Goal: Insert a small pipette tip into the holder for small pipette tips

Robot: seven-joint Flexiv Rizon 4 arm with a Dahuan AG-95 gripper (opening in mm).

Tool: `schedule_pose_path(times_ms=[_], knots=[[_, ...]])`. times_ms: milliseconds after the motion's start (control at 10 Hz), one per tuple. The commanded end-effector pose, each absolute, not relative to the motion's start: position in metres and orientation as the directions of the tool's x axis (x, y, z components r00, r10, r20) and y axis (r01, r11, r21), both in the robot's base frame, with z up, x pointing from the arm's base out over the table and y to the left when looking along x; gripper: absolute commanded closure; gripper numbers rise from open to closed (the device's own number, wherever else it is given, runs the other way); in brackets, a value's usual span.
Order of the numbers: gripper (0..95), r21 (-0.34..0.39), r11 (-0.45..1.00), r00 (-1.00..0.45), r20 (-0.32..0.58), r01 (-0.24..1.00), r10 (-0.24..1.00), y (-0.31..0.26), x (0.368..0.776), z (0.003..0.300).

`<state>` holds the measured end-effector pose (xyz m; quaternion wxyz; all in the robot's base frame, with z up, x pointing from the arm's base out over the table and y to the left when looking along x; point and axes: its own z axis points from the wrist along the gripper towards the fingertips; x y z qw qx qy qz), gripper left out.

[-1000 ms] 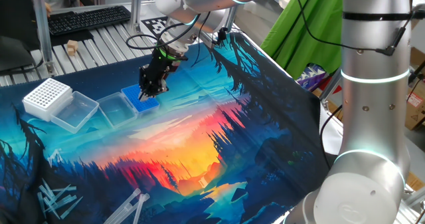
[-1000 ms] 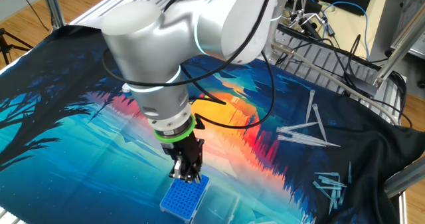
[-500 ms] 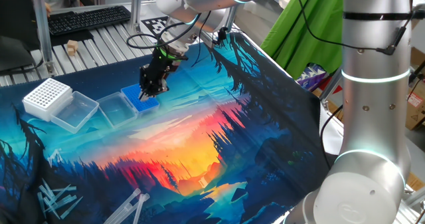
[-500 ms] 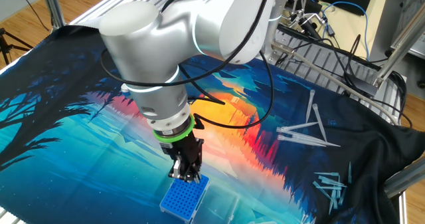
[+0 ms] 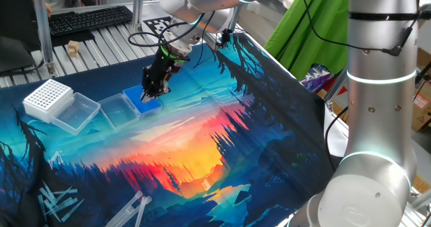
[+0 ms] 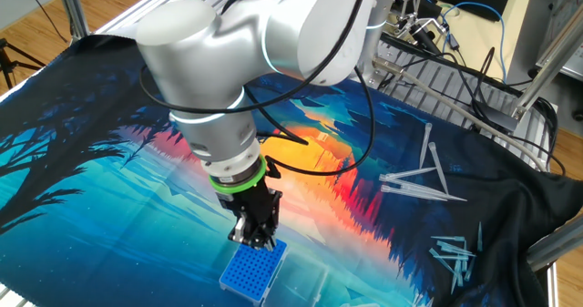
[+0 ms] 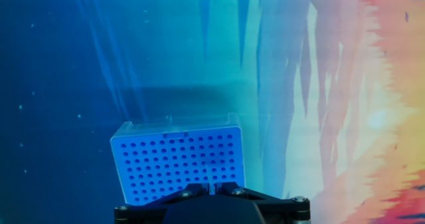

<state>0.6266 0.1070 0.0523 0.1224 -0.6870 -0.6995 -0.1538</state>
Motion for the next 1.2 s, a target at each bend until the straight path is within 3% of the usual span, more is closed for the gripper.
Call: schedule_pose_path(times_ms=[100, 1200], knots=[[95.0, 0.038, -0.010, -0.006, 0.398, 0.999, 0.917, 0.107, 0.628, 0.053], [95.0, 0.011, 0.009, -0.013, 0.468, 1.000, 0.884, 0.098, 0.640, 0.049]])
